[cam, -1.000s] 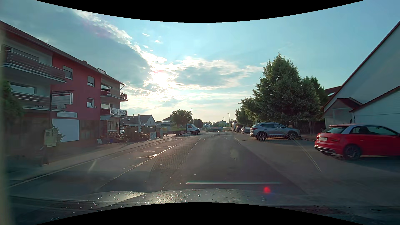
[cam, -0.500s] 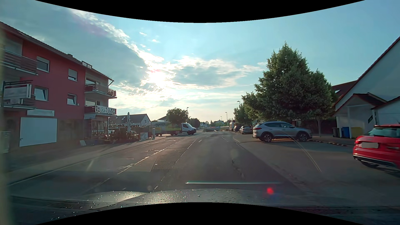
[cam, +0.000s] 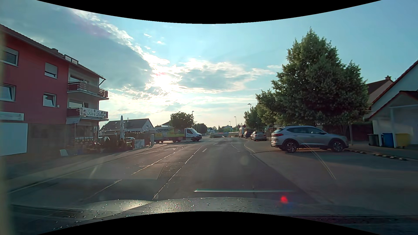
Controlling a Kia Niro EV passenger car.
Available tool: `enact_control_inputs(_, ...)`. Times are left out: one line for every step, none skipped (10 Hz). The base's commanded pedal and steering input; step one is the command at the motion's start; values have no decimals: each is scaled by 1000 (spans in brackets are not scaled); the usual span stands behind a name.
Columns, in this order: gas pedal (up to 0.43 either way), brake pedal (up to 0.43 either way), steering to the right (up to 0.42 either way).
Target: Follow the waypoints while adhering to traffic rules and regulations
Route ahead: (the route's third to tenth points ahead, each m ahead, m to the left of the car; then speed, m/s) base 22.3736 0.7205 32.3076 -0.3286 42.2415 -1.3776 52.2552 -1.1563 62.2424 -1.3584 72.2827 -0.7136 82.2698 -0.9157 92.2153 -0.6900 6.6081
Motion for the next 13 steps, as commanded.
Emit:
enact_control_inputs(299,0,8)
enact_control_inputs(299,0,8)
enact_control_inputs(299,0,8)
enact_control_inputs(280,0,8)
enact_control_inputs(268,0,8)
enact_control_inputs(248,0,8)
enact_control_inputs(220,0,8)
enact_control_inputs(197,0,8)
enact_control_inputs(197,0,8)
enact_control_inputs(177,0,8)
enact_control_inputs(169,0,9)
enact_control_inputs(169,0,11)
enact_control_inputs(157,0,12)
